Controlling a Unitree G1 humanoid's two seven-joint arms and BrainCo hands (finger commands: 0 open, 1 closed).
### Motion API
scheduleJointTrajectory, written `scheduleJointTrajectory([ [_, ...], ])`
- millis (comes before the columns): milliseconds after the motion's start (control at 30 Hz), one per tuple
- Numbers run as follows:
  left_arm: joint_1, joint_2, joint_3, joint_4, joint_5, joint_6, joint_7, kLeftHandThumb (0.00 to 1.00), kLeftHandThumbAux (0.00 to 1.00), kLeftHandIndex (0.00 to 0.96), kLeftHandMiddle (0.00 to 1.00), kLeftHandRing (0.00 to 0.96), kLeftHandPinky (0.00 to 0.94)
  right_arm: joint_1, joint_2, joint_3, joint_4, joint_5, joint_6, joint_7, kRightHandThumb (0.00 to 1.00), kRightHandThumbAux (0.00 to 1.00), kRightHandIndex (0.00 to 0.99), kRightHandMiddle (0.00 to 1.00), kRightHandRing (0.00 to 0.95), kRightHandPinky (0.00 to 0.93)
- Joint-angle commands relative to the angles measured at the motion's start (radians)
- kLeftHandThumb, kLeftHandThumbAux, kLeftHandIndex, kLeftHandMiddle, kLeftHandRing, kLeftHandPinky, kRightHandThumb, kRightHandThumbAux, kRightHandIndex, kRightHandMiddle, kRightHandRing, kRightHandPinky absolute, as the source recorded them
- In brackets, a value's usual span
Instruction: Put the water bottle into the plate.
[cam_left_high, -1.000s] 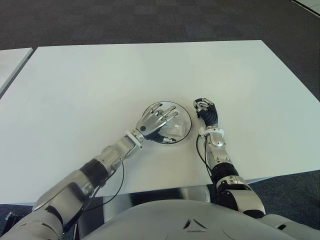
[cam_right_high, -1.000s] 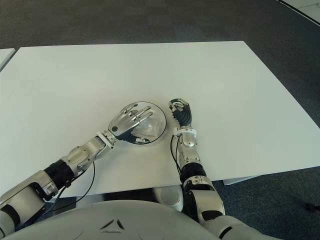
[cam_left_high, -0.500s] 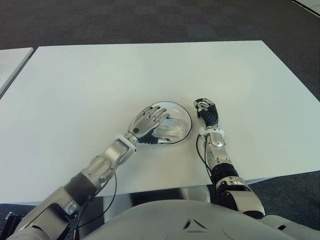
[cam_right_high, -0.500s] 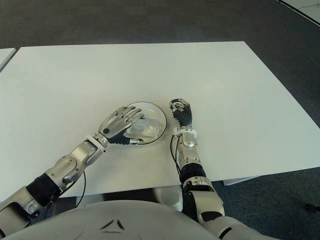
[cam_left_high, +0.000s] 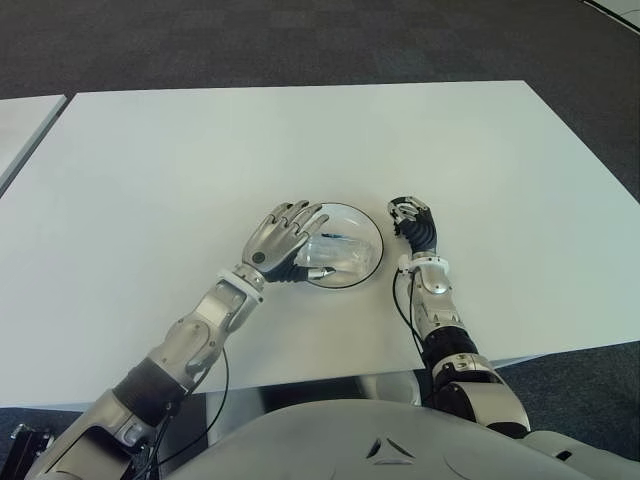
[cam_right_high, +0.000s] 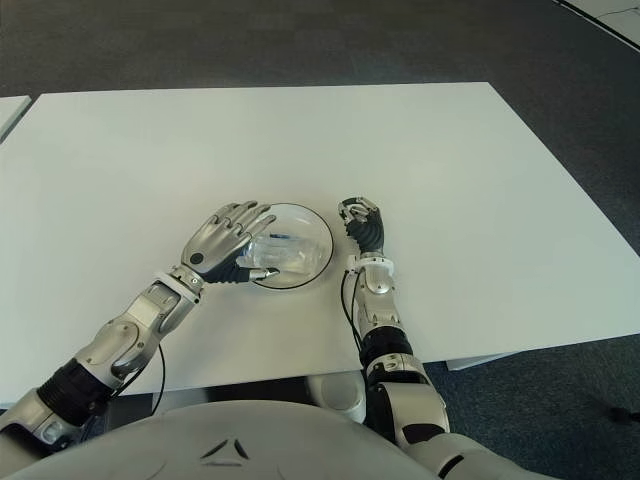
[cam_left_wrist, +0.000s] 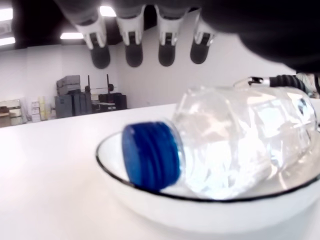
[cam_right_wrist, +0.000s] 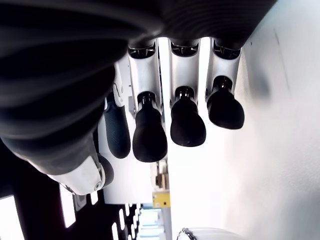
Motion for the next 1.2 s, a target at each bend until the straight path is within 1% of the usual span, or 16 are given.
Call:
scheduleJointTrajectory([
  [33, 0.036, -0.025, 0.061, -0.003, -0.042, -0.011, 0.08, 0.499, 0.125, 0.0, 0.0, 0.0, 0.0, 0.076, 0.008, 0.0, 0.055, 0.005, 0.099, 0.003, 0.703, 0.728, 0.439, 0.789, 0.769, 0.762],
  [100, 0.04, -0.031, 0.074, 0.001, -0.05, -0.02, 0.102, 0.487, 0.141, 0.0, 0.0, 0.0, 0.0, 0.077, 0.008, -0.001, 0.054, 0.005, 0.099, 0.004, 0.703, 0.728, 0.439, 0.789, 0.77, 0.759],
  [233, 0.052, -0.067, 0.131, 0.034, -0.082, -0.045, 0.253, 0.435, 0.231, 0.0, 0.0, 0.0, 0.0, 0.079, 0.007, -0.003, 0.055, 0.01, 0.091, 0.011, 0.703, 0.728, 0.439, 0.788, 0.769, 0.755],
  [267, 0.055, -0.077, 0.138, 0.038, -0.085, -0.046, 0.276, 0.378, 0.292, 0.0, 0.0, 0.0, 0.0, 0.08, 0.007, -0.003, 0.055, 0.011, 0.089, 0.012, 0.704, 0.728, 0.439, 0.788, 0.769, 0.756],
  [300, 0.059, -0.086, 0.148, 0.041, -0.092, -0.049, 0.298, 0.34, 0.331, 0.0, 0.0, 0.0, 0.0, 0.08, 0.007, -0.004, 0.055, 0.011, 0.087, 0.014, 0.704, 0.729, 0.439, 0.788, 0.769, 0.757],
  [333, 0.061, -0.093, 0.155, 0.043, -0.097, -0.051, 0.313, 0.323, 0.348, 0.0, 0.0, 0.0, 0.0, 0.08, 0.007, -0.004, 0.055, 0.012, 0.086, 0.015, 0.704, 0.729, 0.439, 0.788, 0.769, 0.757],
  [400, 0.071, -0.11, 0.179, 0.04, -0.128, -0.062, 0.342, 0.267, 0.402, 0.0, 0.0, 0.0, 0.0, 0.081, 0.007, -0.004, 0.055, 0.013, 0.084, 0.018, 0.704, 0.729, 0.439, 0.788, 0.769, 0.757],
  [433, 0.081, -0.129, 0.2, 0.036, -0.171, -0.079, 0.361, 0.257, 0.412, 0.0, 0.0, 0.0, 0.0, 0.081, 0.008, -0.005, 0.055, 0.014, 0.082, 0.02, 0.704, 0.729, 0.439, 0.788, 0.769, 0.757],
  [500, 0.096, -0.161, 0.232, 0.03, -0.243, -0.108, 0.383, 0.21, 0.467, 0.0, 0.0, 0.0, 0.0, 0.08, 0.007, -0.005, 0.056, 0.014, 0.081, 0.022, 0.704, 0.728, 0.439, 0.787, 0.769, 0.757],
  [600, 0.117, -0.205, 0.271, 0.016, -0.327, -0.128, 0.384, 0.174, 0.516, 0.0, 0.0, 0.0, 0.0, 0.08, 0.008, -0.005, 0.056, 0.013, 0.082, 0.021, 0.704, 0.728, 0.439, 0.786, 0.768, 0.757],
  [700, 0.132, -0.239, 0.301, 0.002, -0.377, -0.13, 0.372, 0.158, 0.545, 0.0, 0.0, 0.0, 0.0, 0.08, 0.009, -0.005, 0.055, 0.012, 0.086, 0.018, 0.705, 0.728, 0.439, 0.787, 0.768, 0.759],
  [767, 0.138, -0.26, 0.322, -0.004, -0.409, -0.134, 0.37, 0.155, 0.558, 0.0, 0.0, 0.0, 0.0, 0.079, 0.009, -0.005, 0.054, 0.012, 0.088, 0.015, 0.705, 0.728, 0.439, 0.787, 0.768, 0.76],
  [867, 0.136, -0.31, 0.373, 0.006, -0.492, -0.148, 0.383, 0.159, 0.585, 0.0, 0.0, 0.0, 0.0, 0.079, 0.012, -0.005, 0.049, 0.011, 0.091, 0.011, 0.705, 0.728, 0.439, 0.79, 0.771, 0.76],
  [1000, 0.114, -0.336, 0.425, 0.081, -0.575, -0.198, 0.385, 0.17, 0.614, 0.0, 0.0, 0.0, 0.0, 0.079, 0.012, -0.003, 0.048, 0.009, 0.092, 0.008, 0.705, 0.728, 0.439, 0.791, 0.771, 0.763],
  [1100, 0.112, -0.355, 0.444, 0.104, -0.616, -0.227, 0.372, 0.174, 0.633, 0.0, 0.0, 0.0, 0.0, 0.078, 0.011, -0.002, 0.048, 0.009, 0.092, 0.008, 0.705, 0.728, 0.439, 0.791, 0.772, 0.766],
  [1200, 0.12, -0.382, 0.462, 0.127, -0.688, -0.254, 0.342, 0.171, 0.668, 0.0, 0.0, 0.0, 0.0, 0.078, 0.01, -0.001, 0.048, 0.008, 0.094, 0.009, 0.704, 0.728, 0.439, 0.79, 0.772, 0.762],
])
